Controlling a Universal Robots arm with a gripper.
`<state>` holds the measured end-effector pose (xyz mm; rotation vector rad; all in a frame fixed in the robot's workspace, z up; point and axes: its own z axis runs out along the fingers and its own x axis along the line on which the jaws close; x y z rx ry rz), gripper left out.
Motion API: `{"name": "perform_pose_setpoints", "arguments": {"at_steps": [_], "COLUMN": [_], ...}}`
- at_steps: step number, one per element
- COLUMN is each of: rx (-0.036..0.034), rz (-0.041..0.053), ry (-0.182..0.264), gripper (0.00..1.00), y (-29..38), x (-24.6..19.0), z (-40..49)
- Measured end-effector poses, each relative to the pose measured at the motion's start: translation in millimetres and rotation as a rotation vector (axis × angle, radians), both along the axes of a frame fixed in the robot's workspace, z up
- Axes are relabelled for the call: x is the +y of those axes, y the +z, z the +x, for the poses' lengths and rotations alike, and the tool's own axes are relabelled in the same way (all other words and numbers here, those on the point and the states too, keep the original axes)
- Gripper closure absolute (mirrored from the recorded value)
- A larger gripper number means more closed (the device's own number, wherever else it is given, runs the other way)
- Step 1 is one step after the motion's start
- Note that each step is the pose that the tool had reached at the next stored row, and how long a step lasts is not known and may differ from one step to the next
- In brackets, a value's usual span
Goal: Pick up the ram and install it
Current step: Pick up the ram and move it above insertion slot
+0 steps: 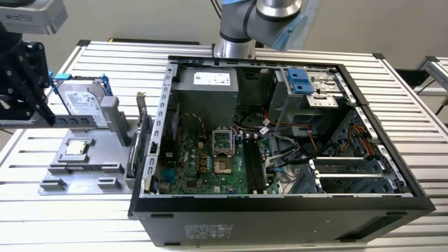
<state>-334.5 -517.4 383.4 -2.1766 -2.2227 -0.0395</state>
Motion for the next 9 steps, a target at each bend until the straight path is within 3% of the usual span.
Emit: {"name": "perform_pose_setpoints", "arguments": {"at_steps": [9], "rx": [0.0], "rz": [-0.0002], "ry": [0.0], "gripper": [1.0], "y": [0.0], "x": [0.0], "z": [13.8]}}
